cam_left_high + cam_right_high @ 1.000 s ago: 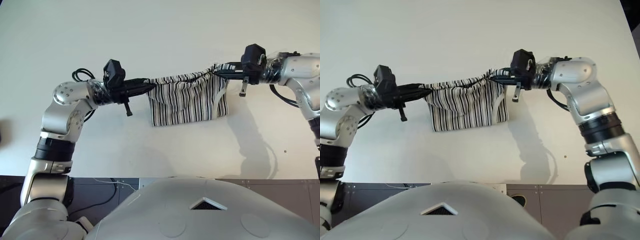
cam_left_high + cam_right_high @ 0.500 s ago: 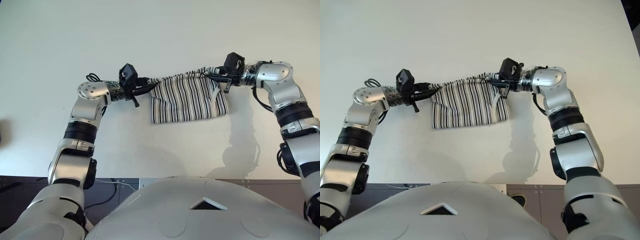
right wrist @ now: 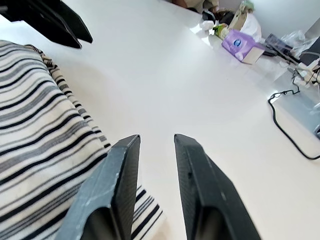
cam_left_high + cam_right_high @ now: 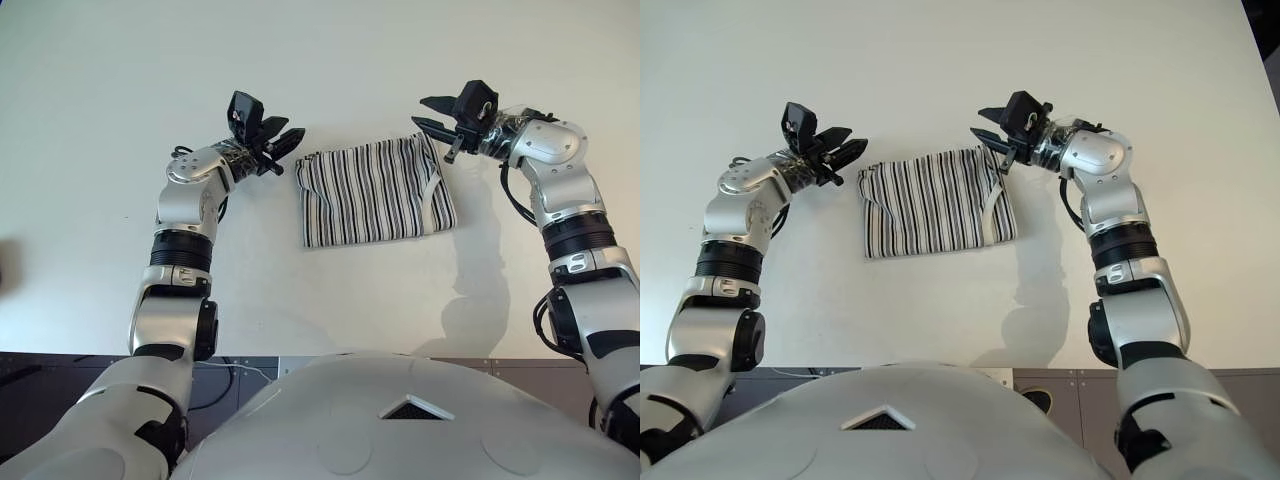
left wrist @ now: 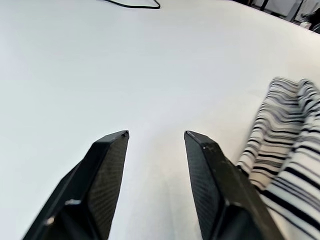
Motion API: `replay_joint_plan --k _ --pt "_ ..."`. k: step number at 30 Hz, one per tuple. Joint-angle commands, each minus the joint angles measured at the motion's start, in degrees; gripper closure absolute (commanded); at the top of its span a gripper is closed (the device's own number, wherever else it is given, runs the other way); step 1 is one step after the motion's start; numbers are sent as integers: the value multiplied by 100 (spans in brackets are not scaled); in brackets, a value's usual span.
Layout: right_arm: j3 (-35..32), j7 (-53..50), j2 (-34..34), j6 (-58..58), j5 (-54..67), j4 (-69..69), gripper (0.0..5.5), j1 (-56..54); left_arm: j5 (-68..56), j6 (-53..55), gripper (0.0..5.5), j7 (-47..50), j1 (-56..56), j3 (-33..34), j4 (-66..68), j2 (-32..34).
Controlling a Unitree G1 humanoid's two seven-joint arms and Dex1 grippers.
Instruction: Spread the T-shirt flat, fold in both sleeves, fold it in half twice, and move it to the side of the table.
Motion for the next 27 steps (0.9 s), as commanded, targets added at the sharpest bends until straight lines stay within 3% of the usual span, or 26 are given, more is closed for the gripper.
replay_joint_plan --k 1,4,9,15,27 --pt "144 1060 -44 1174 752 -1140 426 236 481 -844 345 -166 366 -252 -1131 336" --pt "362 1671 -136 1779 902 -1419 426 236 591 -1363 345 -548 685 -438 -1972 585" --pt "706 2208 7 1807 569 -692 426 -128 469 -1718 345 -1404 1628 -837 -3066 1084" --pt "895 2542 291 1539 238 52 426 -540 1035 -2232 345 -1710 2421 -1328 -2924 1531" --pt "787 2791 711 1216 -97 1650 426 -794 911 -2760 345 -2209 2700 -1449 -2843 1924"
